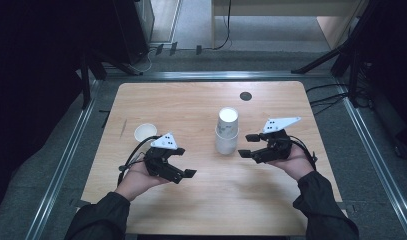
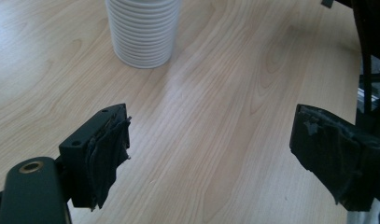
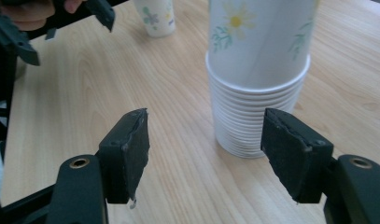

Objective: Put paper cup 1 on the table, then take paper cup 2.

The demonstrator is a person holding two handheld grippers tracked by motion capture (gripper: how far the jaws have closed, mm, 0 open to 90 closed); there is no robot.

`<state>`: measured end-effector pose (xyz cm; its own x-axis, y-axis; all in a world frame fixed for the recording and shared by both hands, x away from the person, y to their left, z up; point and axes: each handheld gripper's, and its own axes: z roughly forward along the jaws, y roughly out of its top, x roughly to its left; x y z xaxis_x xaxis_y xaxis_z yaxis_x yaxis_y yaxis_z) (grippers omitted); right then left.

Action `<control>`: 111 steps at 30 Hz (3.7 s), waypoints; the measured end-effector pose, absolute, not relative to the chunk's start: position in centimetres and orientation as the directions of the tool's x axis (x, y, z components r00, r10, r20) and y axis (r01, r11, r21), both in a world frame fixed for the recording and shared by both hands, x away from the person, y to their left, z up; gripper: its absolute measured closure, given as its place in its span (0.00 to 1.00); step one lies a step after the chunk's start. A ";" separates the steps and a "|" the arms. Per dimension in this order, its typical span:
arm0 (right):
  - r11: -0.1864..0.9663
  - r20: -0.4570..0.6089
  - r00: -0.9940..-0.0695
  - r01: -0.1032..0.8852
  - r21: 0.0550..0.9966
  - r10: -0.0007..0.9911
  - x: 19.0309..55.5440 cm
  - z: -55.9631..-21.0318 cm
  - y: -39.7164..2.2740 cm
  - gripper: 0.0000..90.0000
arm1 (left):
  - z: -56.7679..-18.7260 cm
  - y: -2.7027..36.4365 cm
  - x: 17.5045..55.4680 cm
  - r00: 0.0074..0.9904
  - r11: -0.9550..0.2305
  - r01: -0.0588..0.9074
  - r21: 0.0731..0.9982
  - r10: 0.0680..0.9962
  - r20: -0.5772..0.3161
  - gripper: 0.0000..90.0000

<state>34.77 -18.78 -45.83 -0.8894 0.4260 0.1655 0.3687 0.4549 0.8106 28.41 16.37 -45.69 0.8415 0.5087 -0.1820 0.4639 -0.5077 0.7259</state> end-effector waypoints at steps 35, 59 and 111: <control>0.588 0.153 -0.884 0.414 0.695 0.441 40.7 -40.2 -17.2 0.25 | -46.8 17.2 29.3 0.847 -0.524 0.479 0.704 0.487 -0.214 0.24; 0.741 0.089 -0.940 0.316 0.593 0.330 42.4 -38.1 -12.3 0.28 | -47.0 17.3 29.2 0.847 -0.500 0.479 0.721 0.480 -0.230 0.25; 0.836 0.029 -0.956 0.269 0.479 0.291 42.7 -34.0 -9.0 0.37 | -47.0 17.6 29.3 0.845 -0.488 0.487 0.724 0.473 -0.249 0.25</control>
